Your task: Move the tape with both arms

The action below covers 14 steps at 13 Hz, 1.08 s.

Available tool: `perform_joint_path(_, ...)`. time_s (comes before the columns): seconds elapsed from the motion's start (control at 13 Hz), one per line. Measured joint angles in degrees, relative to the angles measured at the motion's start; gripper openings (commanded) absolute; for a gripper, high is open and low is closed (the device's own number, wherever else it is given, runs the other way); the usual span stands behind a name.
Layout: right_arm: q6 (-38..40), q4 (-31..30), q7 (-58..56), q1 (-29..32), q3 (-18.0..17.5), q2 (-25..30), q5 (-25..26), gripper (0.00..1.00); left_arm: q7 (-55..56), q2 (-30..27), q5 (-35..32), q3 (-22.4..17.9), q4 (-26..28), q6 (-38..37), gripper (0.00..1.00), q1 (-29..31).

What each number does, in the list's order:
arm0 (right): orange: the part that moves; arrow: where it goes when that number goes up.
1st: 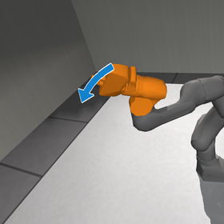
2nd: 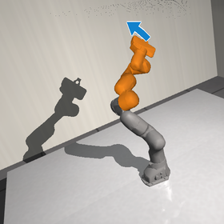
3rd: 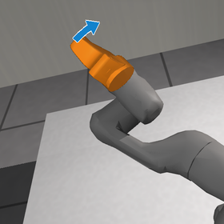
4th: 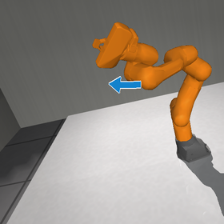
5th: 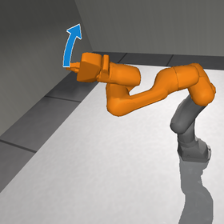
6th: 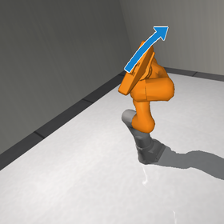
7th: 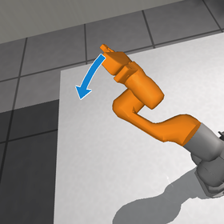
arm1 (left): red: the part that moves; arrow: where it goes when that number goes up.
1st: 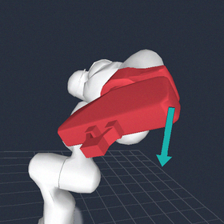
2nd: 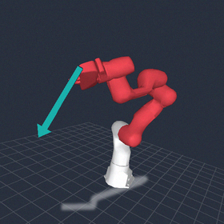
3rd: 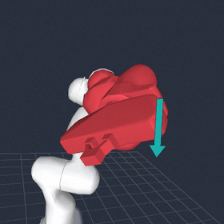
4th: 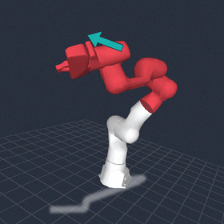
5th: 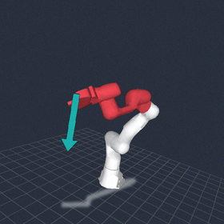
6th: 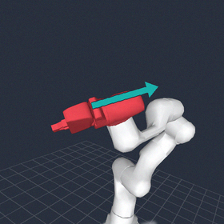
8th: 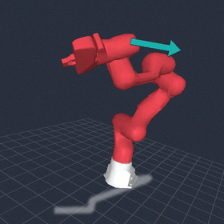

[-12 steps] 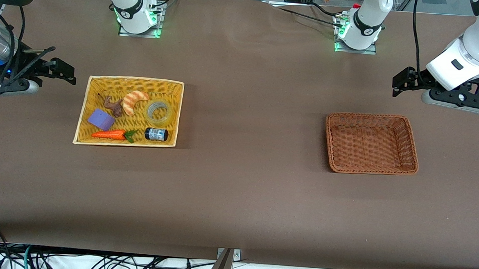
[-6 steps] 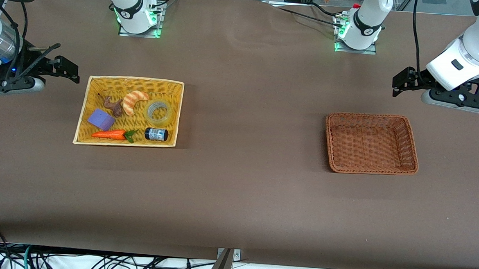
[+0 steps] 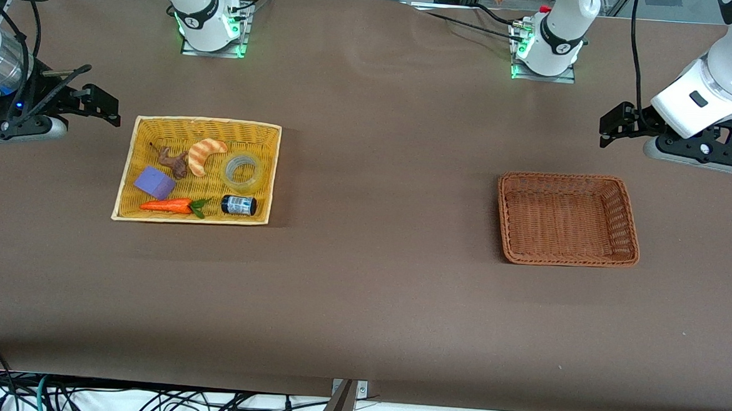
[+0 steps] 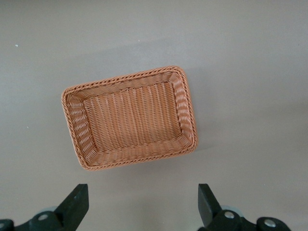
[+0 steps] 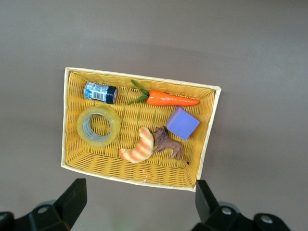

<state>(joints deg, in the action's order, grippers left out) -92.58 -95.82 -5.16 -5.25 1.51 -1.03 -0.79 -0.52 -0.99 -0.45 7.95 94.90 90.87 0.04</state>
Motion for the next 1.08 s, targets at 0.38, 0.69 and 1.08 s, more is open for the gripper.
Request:
perform_joint_path(0.38, 0.4, 0.0, 0.0, 0.1, 0.0, 0.2, 0.1, 1.0, 0.0, 0.0, 0.0, 0.0, 0.0, -0.2, 1.0, 0.0)
perform_joint_path(0.69, 1.1, 0.0, 0.0, 0.2, 0.0, 0.6, 0.2, 1.0, 0.0, 0.0, 0.0, 0.0, 0.0, -0.4, 1.0, 0.0)
perform_joint_path(1.08, 1.1, 0.0, -0.1, 0.4, 0.0, 0.6, 0.3, 1.0, 0.0, 0.0, 0.0, 0.0, 0.0, -0.4, 1.0, 0.0)
